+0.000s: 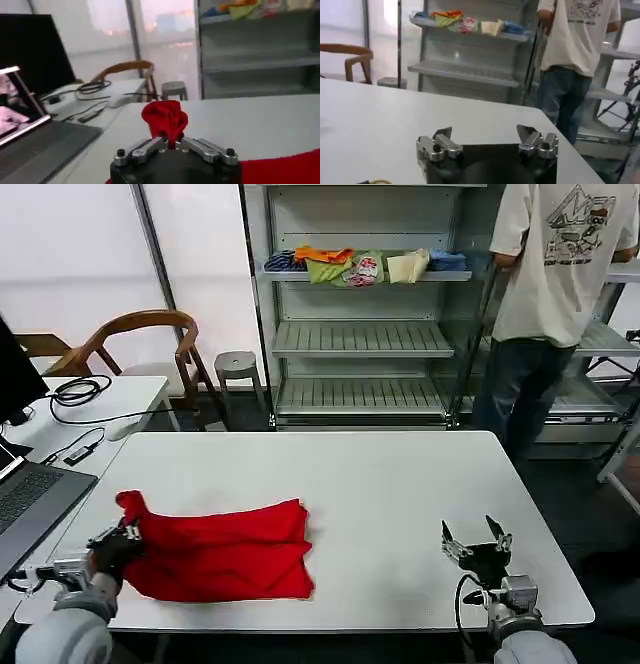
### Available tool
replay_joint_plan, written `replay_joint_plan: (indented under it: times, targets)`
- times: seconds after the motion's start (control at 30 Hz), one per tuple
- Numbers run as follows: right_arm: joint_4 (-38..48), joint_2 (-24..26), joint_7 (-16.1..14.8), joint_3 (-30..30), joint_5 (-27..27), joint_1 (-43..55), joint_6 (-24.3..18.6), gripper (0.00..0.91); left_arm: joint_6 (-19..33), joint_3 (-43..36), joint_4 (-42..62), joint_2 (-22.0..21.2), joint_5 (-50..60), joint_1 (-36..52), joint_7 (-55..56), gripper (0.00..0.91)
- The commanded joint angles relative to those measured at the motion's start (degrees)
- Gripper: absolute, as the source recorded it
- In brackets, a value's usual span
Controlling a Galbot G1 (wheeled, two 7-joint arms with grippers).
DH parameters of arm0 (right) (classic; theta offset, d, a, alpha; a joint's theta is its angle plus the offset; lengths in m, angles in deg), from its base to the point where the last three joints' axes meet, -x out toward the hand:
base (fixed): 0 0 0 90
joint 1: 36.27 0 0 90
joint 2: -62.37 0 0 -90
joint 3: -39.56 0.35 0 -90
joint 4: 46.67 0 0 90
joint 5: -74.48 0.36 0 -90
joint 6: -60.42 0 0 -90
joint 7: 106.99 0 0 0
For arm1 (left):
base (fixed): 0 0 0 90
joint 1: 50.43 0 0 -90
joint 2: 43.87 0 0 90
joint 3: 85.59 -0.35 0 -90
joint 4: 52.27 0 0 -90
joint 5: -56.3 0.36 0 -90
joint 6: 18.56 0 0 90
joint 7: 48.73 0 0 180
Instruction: Fold and organize the clothes.
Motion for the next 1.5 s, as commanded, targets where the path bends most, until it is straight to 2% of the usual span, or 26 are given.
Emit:
replay_joint_plan:
  times: [0.03,0.23,0.57,1.23,1.27,1.3,1.33,1.5]
  targets:
    - [-1.2,-0.1,-0.1,3.5,0.1,-3.4,0.0,0.907,-0.3,-21.6,-3.4,-7.7,9.1,3.2,1.6,0.02]
    - [-2.4,0.0,-0.1,6.4,0.1,-6.6,-0.4,0.907,1.3,-25.0,2.7,-9.9,10.2,7.1,2.4,0.02]
    - [-3.6,0.1,-0.2,9.0,0.3,-9.2,-1.1,0.907,3.2,-25.0,10.7,-10.7,12.7,12.0,0.9,0.02]
    - [-5.0,-0.1,-0.2,9.4,0.2,-9.9,-0.8,0.907,3.6,-27.0,12.4,-11.8,12.9,14.6,0.8,0.02]
    - [-5.0,-0.1,-0.2,9.5,0.2,-9.9,-0.7,0.907,3.6,-27.1,12.4,-11.8,12.9,14.6,0.8,0.071]
    - [-5.1,0.0,-0.2,9.5,0.1,-9.9,-0.7,0.907,3.6,-27.2,12.4,-12.0,13.0,14.6,0.7,0.524]
    - [-5.3,0.0,-0.2,9.6,0.1,-9.9,-0.6,0.907,3.6,-27.3,12.5,-12.0,13.3,14.6,0.7,0.907]
    - [-5.6,0.3,-0.2,9.9,0.2,-9.7,-0.4,0.907,6.8,-28.6,11.9,-12.1,12.6,13.7,-1.9,0.907]
